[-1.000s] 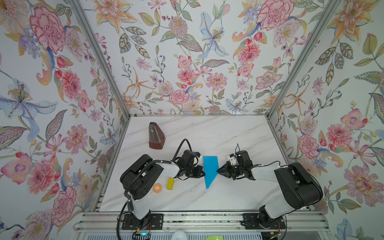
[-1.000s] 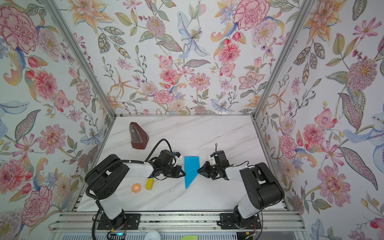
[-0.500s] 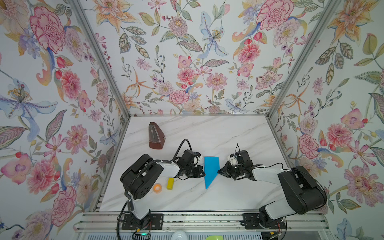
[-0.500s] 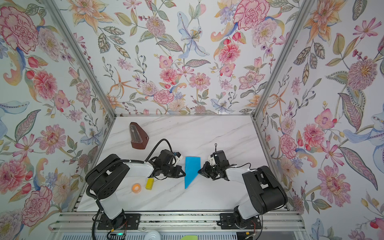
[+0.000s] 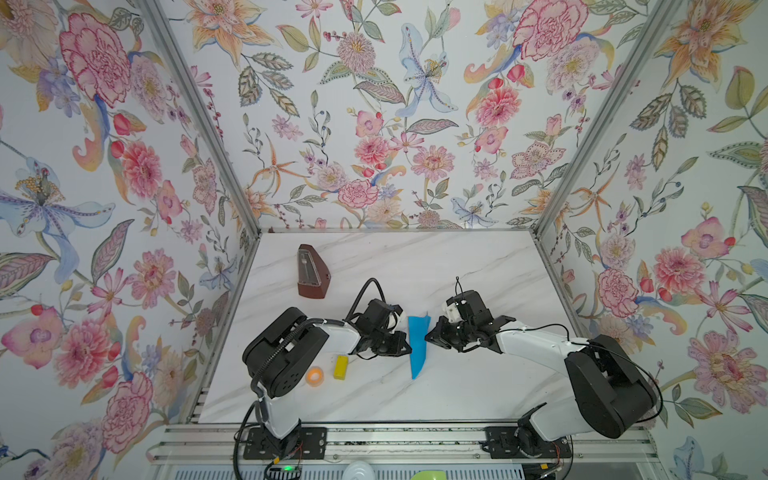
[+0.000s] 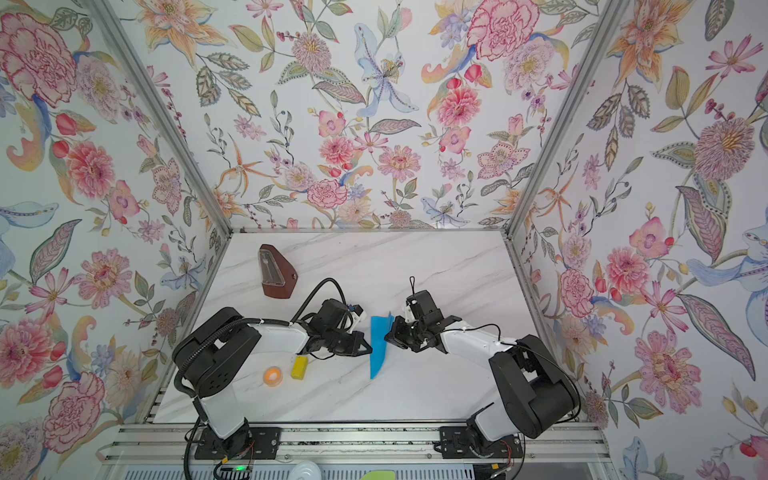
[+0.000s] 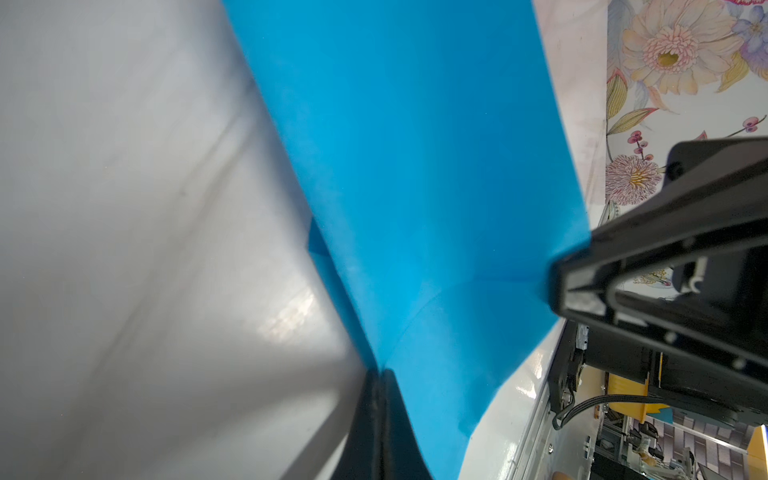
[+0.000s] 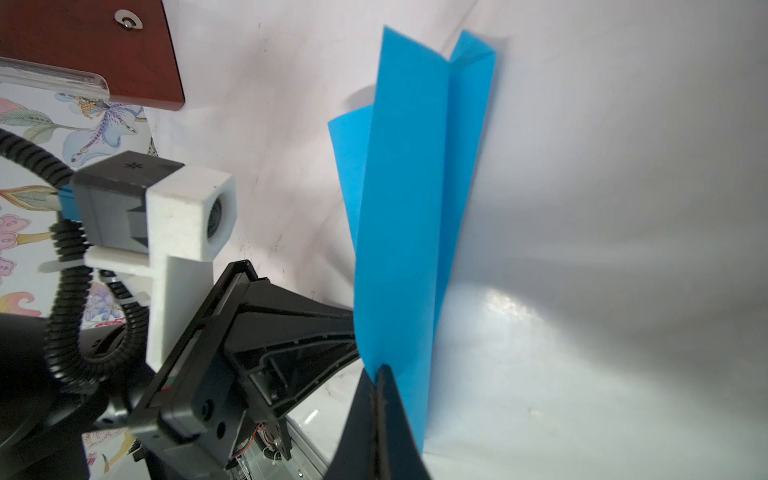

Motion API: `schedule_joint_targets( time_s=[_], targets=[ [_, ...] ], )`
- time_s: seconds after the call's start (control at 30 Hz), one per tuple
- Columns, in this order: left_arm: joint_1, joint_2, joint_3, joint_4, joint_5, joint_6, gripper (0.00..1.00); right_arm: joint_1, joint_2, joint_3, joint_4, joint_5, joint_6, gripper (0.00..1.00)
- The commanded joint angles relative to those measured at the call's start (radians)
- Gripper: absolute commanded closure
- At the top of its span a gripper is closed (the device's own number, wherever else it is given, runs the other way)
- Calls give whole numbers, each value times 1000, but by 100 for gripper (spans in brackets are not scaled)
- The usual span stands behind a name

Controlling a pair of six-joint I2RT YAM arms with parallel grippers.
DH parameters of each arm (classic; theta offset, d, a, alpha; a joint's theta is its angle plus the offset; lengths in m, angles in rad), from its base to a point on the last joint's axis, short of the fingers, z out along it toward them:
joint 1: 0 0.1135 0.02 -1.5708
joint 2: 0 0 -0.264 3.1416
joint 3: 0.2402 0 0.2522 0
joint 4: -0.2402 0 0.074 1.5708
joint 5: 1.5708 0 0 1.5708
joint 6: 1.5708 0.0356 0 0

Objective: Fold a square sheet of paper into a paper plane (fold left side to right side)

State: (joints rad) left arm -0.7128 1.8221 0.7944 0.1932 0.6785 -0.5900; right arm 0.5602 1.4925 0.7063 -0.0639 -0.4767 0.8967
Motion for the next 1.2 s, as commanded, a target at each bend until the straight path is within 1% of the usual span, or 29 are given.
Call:
schedule_joint_targets(
  time_s=[0.0, 0.33, 0.67, 1.17],
  targets=[
    [-5, 25, 15, -35, 15, 25, 100, 31, 34, 33, -5, 23, 14, 100],
    [-5, 30, 8, -27, 27, 29, 100, 61, 119, 74, 51, 26, 34, 100],
    [-6, 25, -1, -25, 27, 27, 100, 63, 184, 112, 74, 33, 36, 100],
    [-5, 22, -6, -36, 21, 32, 100, 68, 234, 122, 82, 26, 21, 100]
  ],
)
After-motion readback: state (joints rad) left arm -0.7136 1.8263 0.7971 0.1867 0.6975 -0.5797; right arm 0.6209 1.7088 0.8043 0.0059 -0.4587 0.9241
